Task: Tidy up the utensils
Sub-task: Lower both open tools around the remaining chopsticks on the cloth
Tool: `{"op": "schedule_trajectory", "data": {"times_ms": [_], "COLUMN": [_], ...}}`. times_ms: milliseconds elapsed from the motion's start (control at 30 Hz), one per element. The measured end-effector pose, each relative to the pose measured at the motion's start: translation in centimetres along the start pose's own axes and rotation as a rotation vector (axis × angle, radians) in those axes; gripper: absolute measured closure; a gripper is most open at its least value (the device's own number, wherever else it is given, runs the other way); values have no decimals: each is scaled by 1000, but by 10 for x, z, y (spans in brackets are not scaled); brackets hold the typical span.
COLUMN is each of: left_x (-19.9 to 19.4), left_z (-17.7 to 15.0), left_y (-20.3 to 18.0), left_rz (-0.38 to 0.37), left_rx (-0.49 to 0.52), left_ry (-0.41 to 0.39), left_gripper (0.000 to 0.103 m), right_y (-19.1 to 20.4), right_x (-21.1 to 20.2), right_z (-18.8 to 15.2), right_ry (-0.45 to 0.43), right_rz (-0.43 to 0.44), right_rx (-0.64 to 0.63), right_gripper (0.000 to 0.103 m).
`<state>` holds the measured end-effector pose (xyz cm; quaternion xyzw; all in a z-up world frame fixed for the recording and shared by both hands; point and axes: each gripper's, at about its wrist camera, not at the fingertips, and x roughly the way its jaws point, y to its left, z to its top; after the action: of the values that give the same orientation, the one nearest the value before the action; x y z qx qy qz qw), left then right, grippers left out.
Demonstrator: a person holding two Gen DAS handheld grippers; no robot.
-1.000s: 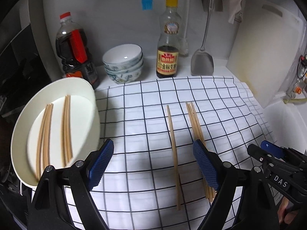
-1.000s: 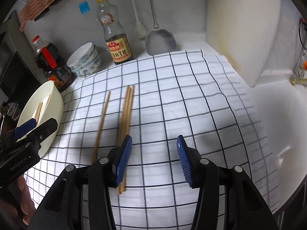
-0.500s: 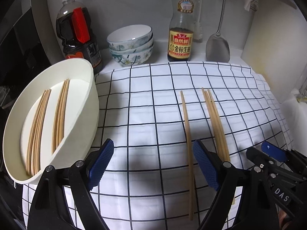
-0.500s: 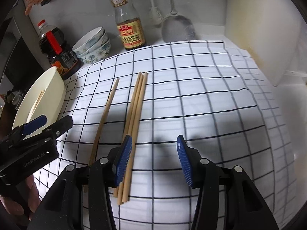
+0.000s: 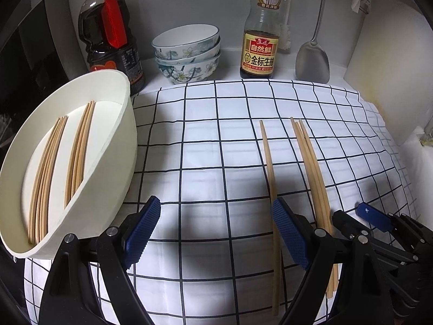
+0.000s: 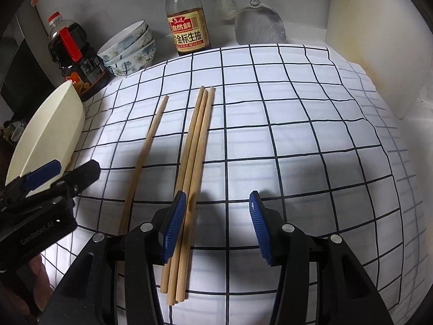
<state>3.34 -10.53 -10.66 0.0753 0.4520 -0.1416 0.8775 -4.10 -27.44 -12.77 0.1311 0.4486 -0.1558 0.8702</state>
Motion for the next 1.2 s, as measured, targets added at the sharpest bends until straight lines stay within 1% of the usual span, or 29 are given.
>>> {"op": "schedule_trajectory", "data": {"times_ms": [200,733,767,833,900,967,1200], "left_x": [1,6,7,8,9,11,19], "left_z": [-2,-3,-3,-3,-3,-2,-3], "left_y": [2,1,1,-1,-4,-7,-19], "left_rz": [-1,0,0,1,0,-1,1], "left_rx": [-8,-15,-14,-11,-6,2,42], "left_ry": [7,14,15,15,14,13,14], "left_gripper": [20,20,20,20,20,20,20], "right_y": [2,11,11,12,10,7,-8], "right_x": [3,9,9,10,10,10,3], "right_z": [-1,0,1,3,4,4,-3], "right_ry": [14,0,-2,-10,-17,-26,-29], "right_rz": [-14,-66,-70,-83,-91,-102,-109], "right_rx": [-17,-100,-107,-131,-131,-133,-106], "right_gripper": [56,56,58,64,79,84,85]}}
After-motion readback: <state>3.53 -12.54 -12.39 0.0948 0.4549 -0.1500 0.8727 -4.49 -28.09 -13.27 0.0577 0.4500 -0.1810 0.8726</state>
